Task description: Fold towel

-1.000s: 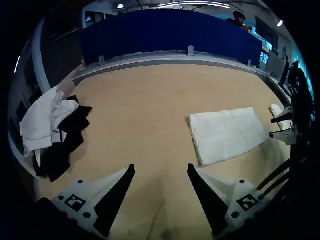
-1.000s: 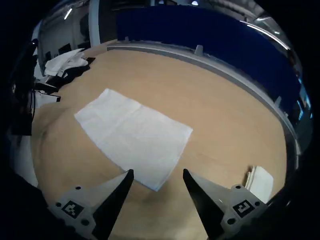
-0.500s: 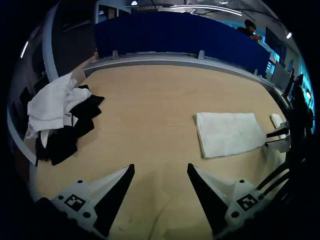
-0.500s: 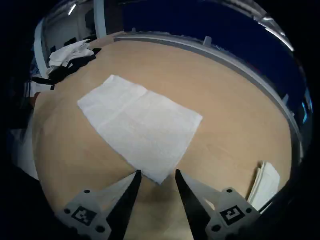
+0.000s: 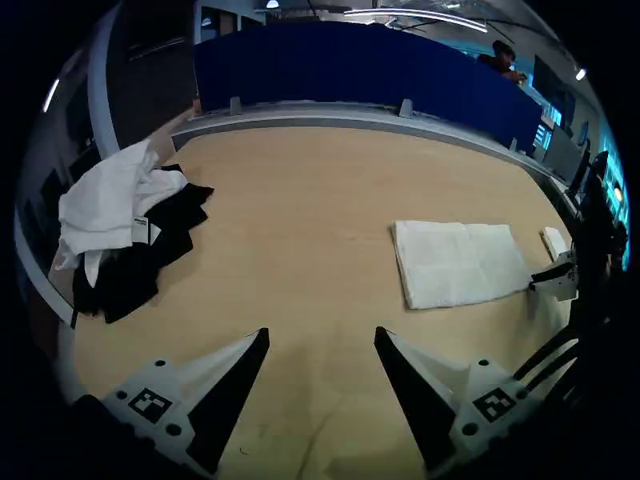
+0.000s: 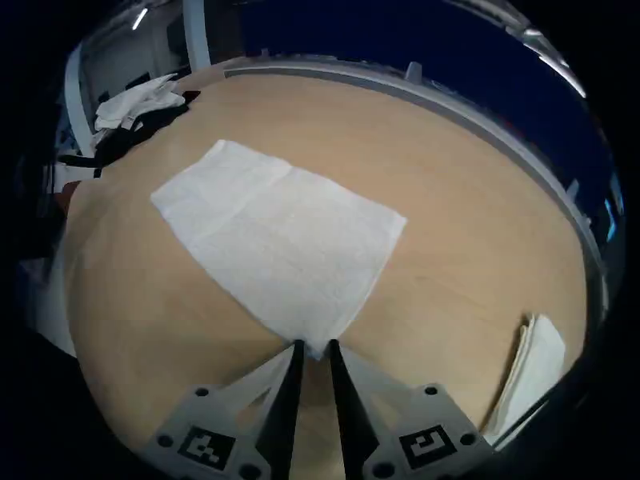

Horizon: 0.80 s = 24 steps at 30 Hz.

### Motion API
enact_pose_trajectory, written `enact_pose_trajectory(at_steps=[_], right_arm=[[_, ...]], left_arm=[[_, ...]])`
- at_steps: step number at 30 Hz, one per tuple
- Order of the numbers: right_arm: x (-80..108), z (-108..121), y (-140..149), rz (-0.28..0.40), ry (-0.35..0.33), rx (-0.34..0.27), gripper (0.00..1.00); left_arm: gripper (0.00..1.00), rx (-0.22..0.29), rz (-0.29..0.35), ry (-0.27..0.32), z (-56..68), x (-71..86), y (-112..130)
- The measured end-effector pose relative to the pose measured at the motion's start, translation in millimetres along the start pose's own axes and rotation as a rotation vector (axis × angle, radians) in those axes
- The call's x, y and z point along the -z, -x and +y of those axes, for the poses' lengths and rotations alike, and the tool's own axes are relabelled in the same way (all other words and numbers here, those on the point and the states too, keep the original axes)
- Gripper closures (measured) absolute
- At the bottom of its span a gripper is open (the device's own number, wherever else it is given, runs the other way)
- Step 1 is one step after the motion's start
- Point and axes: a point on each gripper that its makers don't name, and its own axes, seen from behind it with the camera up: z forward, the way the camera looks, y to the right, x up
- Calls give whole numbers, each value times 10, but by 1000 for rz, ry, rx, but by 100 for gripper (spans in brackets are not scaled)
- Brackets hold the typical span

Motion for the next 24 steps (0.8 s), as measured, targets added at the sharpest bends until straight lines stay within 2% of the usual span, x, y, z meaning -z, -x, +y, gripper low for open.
enact_pose_trajectory(at_steps=[12,18,24], right_arm=[[-9,11,-6,-2,20,18,80],[-8,53,-13,-5,33,19,57],[8,12,15,-10,10,1,62]], left_arm=[[2,3,-1,8,26,31,-16],[2,-2,3,14,55,38,-40],[2,-4,2,21,91,30,-33]])
